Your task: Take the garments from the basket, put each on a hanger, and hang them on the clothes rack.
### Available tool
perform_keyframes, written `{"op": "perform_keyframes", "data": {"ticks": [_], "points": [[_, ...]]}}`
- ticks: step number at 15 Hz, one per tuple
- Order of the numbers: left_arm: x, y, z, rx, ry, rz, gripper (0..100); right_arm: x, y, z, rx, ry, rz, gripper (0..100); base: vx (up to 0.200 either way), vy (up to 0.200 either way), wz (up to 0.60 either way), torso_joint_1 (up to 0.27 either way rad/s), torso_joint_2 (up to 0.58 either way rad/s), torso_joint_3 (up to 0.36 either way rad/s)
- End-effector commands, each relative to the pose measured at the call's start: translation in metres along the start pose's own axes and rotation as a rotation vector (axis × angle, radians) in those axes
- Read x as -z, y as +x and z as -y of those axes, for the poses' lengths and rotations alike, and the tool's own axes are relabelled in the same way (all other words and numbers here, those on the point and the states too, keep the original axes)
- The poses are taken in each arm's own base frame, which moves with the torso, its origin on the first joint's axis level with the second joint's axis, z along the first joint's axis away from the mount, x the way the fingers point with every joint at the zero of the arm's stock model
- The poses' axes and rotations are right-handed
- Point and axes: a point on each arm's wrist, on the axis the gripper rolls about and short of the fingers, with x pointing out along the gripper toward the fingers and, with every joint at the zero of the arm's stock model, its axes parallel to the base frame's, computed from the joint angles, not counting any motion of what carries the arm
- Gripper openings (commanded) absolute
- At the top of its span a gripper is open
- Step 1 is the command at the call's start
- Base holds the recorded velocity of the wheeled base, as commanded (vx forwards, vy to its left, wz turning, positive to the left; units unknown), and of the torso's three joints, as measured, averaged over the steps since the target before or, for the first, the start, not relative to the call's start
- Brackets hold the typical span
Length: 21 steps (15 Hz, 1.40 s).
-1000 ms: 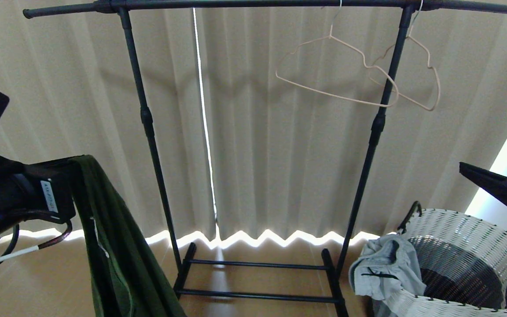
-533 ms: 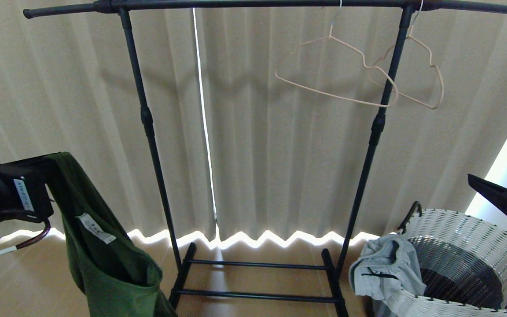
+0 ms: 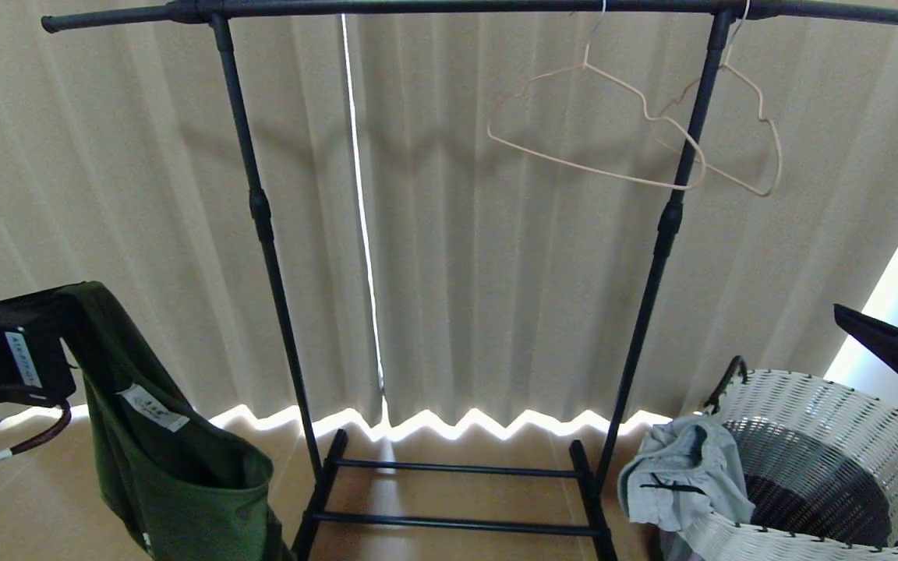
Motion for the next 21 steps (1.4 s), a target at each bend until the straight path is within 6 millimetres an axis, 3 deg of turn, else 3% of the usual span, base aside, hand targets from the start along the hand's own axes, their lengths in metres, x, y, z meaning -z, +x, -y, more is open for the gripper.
{"op": "perform_keyframes", "data": {"ticks": [1, 7, 12, 21], "points": [[0.0045, 0.0007, 0.0006, 0.001, 0.016, -0.014, 0, 0.0014, 0.0019, -0.0007, -0.005, -0.001, -0.008, 100, 0.0, 0.0, 0.0, 0.0, 0.0, 0.0], [0.0071, 0.0005, 0.001, 0.003, 0.034, -0.02, 0, 0.0027, 0.0055, -0.0013, -0.01, -0.001, -0.021, 100, 0.0, 0.0, 0.0, 0.111, -0.15, -0.157], [0.0087, 0.0013, 0.0016, 0.006, 0.045, -0.027, 0, 0.0031, 0.0056, -0.0015, -0.011, -0.001, -0.022, 100, 0.0, 0.0, 0.0, 0.114, -0.58, -0.255], [0.0102, -0.0022, 0.0008, 0.007, 0.048, -0.021, 0, 0.0032, 0.006, -0.0016, -0.012, -0.003, -0.023, 100, 0.0, 0.0, 0.0, 0.268, -0.49, -0.261]]}}
